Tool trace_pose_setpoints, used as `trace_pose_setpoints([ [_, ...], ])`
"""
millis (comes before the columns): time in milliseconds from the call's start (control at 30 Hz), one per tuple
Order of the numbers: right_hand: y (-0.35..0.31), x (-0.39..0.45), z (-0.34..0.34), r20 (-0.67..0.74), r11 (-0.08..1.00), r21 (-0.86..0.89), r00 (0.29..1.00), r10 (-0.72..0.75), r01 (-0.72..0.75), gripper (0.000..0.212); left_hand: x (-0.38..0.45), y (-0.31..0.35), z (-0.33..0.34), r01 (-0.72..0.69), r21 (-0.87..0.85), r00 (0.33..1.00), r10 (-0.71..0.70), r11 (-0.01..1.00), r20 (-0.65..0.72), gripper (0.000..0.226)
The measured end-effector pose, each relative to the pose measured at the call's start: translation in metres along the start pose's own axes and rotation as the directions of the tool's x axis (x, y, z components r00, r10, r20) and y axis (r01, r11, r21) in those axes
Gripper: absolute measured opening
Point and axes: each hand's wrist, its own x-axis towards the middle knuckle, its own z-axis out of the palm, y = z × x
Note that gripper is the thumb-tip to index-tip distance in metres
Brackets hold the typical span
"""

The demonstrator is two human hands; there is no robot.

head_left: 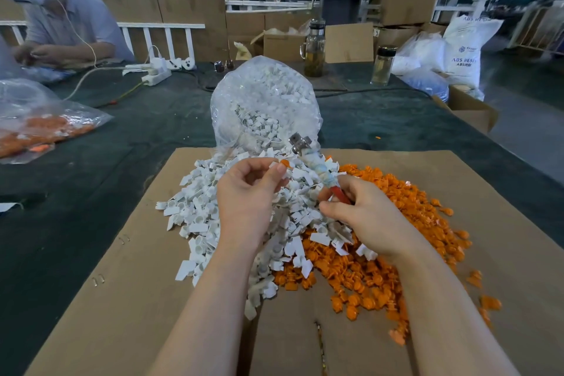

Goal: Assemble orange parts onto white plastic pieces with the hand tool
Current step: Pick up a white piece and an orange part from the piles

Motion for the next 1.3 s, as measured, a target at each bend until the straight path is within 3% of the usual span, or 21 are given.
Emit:
trace_pose_setpoints([
  [133,0.000,0.003,0.007,-0.120,0.993,-0.097,0.990,-0.074,0.063,0.010,0.001,-0.001,0.000,-0.010,0.077,1.000,0.011,0.997,-0.011,0.009],
  [300,-0.006,0.009,0.022,-0.296,0.982,-0.055,0.936,-0.191,0.183,0.008,-0.006,-0.004,0.008,-0.063,0.235,0.998,0.056,0.970,0.037,0.013],
  [667,-0.003,0.014,0.028,-0.351,0.972,-0.173,0.912,-0.213,0.160,0.015,-0.010,-0.006,0.013,-0.108,0.309,0.993,0.089,0.945,0.077,0.018],
  [800,-0.002,0.014,0.030,-0.367,0.975,-0.163,0.908,-0.201,0.150,0.008,-0.008,-0.009,0.012,-0.114,0.306,0.993,0.095,0.945,0.074,0.018],
  [967,-0.004,0.012,0.025,-0.306,0.983,-0.123,0.938,-0.165,0.133,0.011,-0.008,-0.010,0.011,-0.126,0.295,0.992,0.111,0.947,0.065,0.017],
  [1100,-0.002,0.008,0.013,-0.158,0.990,-0.103,0.981,-0.115,0.100,0.014,0.001,-0.005,-0.001,-0.092,0.178,0.996,0.094,0.980,0.000,0.010],
  [1300,-0.002,0.004,0.004,0.000,0.972,-0.222,0.997,-0.073,0.071,0.018,0.008,0.000,-0.011,-0.098,-0.021,0.995,0.098,0.995,-0.009,0.008],
])
